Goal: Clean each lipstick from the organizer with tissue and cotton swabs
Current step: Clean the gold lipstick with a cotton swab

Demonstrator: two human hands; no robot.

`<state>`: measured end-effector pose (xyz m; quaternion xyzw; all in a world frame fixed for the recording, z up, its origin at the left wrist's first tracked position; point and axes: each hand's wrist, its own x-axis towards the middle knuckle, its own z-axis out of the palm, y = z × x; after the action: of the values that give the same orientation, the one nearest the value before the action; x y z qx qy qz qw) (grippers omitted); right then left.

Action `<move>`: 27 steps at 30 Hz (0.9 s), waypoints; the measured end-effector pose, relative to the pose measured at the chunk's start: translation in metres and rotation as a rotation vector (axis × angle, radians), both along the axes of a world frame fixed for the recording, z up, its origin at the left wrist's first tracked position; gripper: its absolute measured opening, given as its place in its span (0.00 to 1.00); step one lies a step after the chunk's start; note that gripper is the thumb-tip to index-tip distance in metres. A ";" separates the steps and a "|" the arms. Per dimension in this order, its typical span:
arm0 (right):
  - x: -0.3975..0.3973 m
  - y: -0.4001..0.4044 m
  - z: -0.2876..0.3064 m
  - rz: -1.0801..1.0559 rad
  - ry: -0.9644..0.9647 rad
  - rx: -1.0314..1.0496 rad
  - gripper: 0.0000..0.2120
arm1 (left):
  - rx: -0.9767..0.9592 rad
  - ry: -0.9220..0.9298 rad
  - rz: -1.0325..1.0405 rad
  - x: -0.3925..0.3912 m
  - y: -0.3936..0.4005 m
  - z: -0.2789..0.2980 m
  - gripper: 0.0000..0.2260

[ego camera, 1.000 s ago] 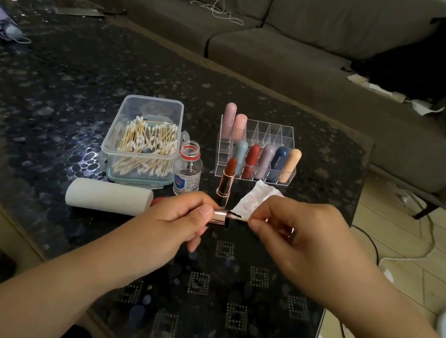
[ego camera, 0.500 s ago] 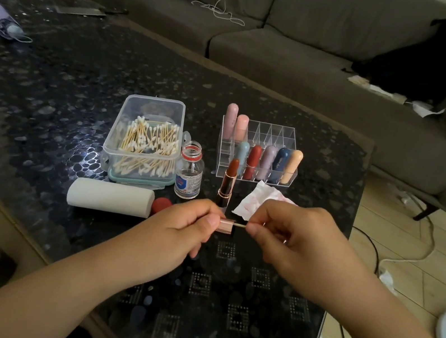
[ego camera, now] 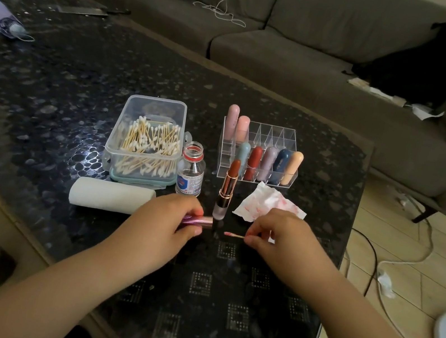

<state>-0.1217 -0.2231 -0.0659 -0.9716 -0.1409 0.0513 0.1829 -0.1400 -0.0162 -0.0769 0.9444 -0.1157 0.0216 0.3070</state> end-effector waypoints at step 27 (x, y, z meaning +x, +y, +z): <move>0.008 0.039 0.048 -0.165 -0.031 0.817 0.09 | -0.572 0.019 0.133 0.004 -0.022 0.016 0.16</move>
<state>-0.1139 -0.1837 -0.0175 -0.8279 -0.0738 -0.0381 0.5547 -0.1362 -0.0379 -0.0607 0.8252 -0.0402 0.0647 0.5597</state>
